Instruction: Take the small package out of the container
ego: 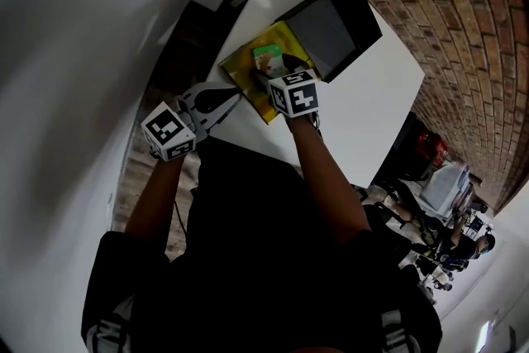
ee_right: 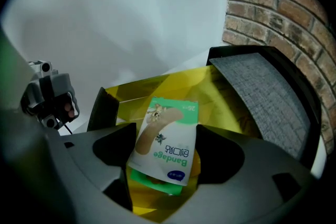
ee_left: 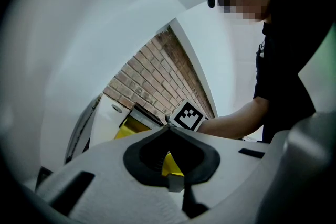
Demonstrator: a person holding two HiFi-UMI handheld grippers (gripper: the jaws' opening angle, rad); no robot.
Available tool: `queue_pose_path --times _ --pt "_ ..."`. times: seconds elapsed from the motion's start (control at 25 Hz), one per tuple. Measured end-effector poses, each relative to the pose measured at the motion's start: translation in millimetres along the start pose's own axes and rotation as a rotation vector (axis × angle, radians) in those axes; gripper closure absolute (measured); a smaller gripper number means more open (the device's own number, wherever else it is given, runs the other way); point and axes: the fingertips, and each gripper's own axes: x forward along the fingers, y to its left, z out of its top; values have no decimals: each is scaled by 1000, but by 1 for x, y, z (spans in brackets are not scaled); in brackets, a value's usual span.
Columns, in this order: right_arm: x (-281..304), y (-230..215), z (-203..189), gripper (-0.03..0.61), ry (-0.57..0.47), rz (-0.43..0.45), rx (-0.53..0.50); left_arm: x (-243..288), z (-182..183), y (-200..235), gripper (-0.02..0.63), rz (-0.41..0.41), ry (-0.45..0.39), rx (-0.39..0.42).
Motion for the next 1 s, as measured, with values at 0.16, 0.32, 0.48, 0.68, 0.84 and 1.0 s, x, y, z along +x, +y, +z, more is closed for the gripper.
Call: queue_pose_path --times 0.16,0.32,0.48,0.68,0.84,1.0 --pt "-4 0 6 250 -32 -2 -9 2 2 0 600 6 -7 2" --pt "-5 2 10 256 -30 5 -39 0 1 -2 600 5 -3 8" --pt "-8 2 9 261 -28 16 -30 -1 2 -7 600 10 -9 12" --pt "-13 6 13 262 -57 21 -36 -8 1 -7 600 28 -12 17" --pt "-20 11 23 262 -102 35 -47 -9 1 -8 600 30 -20 34" --pt "-29 12 30 262 -149 44 -61 -8 3 -11 600 37 -18 46"
